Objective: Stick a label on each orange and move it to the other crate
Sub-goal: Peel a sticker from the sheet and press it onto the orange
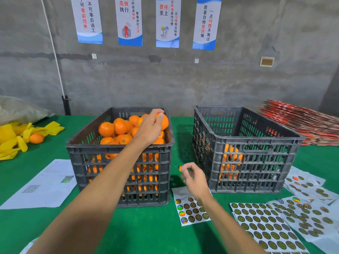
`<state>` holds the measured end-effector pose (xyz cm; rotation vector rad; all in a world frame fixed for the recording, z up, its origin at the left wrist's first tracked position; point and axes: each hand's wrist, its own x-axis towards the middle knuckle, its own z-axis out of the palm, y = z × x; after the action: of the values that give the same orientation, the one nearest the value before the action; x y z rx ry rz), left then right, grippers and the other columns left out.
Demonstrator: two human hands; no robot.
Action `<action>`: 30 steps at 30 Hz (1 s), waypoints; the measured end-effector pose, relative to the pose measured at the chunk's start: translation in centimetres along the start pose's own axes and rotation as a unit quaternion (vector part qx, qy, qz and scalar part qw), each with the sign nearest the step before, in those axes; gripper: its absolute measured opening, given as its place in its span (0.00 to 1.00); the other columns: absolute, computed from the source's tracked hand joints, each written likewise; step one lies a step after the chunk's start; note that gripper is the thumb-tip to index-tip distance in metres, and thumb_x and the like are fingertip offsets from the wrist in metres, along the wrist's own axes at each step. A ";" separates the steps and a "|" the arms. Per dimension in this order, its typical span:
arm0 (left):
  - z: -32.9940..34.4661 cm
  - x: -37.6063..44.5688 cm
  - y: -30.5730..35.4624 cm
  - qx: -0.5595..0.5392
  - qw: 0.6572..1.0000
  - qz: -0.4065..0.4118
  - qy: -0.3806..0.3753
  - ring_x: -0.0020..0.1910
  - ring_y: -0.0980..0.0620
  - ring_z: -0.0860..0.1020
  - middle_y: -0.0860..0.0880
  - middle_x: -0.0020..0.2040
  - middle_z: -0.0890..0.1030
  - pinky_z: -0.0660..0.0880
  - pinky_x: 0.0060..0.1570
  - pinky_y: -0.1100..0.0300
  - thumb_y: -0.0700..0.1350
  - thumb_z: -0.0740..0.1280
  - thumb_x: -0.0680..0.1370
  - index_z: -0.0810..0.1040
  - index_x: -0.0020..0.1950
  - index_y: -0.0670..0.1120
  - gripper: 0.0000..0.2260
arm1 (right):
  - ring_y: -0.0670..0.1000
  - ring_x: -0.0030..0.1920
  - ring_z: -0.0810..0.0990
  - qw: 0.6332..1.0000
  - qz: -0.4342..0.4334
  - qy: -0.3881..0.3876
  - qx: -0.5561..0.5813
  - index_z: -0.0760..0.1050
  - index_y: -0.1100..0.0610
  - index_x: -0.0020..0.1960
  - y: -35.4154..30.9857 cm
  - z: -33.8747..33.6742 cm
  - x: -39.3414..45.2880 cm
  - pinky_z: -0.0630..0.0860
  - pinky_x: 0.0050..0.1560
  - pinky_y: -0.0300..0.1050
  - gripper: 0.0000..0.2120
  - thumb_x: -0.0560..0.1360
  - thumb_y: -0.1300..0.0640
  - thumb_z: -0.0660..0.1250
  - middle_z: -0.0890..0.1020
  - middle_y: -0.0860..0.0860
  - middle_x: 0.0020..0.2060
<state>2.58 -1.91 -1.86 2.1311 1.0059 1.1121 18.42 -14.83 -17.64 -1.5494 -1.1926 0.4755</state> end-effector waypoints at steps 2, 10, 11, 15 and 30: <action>-0.1 -0.1 0.6 -0.028 0.999 -0.009 -0.014 0.46 0.47 0.83 0.43 0.61 0.76 0.80 0.38 0.57 0.59 0.45 0.87 0.69 0.71 0.57 0.19 | 0.53 0.52 0.82 0.993 -0.031 0.078 0.086 0.79 0.54 0.53 -3.3 -0.4 1.6 0.79 0.56 0.52 0.04 0.82 0.57 0.66 0.84 0.51 0.50; -0.2 -0.6 1.3 -0.130 0.989 0.003 -0.068 0.45 0.45 0.83 0.44 0.58 0.80 0.81 0.41 0.51 0.58 0.45 0.88 0.74 0.70 0.58 0.21 | 0.39 0.60 0.78 0.978 -0.147 0.076 0.126 0.84 0.56 0.52 -13.7 -1.4 5.8 0.71 0.55 0.25 0.07 0.81 0.55 0.68 0.79 0.46 0.61; -0.2 -0.6 1.4 -0.125 0.990 0.007 -0.071 0.46 0.46 0.83 0.45 0.58 0.80 0.82 0.43 0.50 0.58 0.45 0.88 0.74 0.70 0.58 0.21 | 0.40 0.61 0.77 0.978 -0.152 0.074 0.119 0.84 0.58 0.52 -13.9 -1.2 6.0 0.71 0.55 0.25 0.07 0.81 0.55 0.69 0.79 0.47 0.62; -0.2 -0.8 1.4 -0.117 0.990 0.038 -0.074 0.42 0.51 0.83 0.49 0.56 0.80 0.82 0.42 0.50 0.54 0.52 0.88 0.74 0.71 0.56 0.16 | 0.42 0.61 0.77 0.980 -0.153 0.104 0.076 0.85 0.57 0.46 -13.9 -0.8 6.3 0.74 0.61 0.39 0.05 0.78 0.56 0.72 0.79 0.48 0.59; 0.1 -0.5 0.0 -0.138 0.982 0.087 -0.096 0.48 0.48 0.85 0.50 0.64 0.78 0.84 0.46 0.51 0.59 0.60 0.84 0.68 0.77 0.61 0.21 | 0.53 0.60 0.83 0.985 -0.014 -0.049 0.165 0.71 0.51 0.70 -15.0 -3.4 5.5 0.81 0.60 0.52 0.26 0.76 0.49 0.75 0.78 0.50 0.65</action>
<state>2.50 -2.30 -2.15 2.0782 0.5509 1.0338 16.86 -12.83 -1.52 -1.2337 -1.1435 0.7007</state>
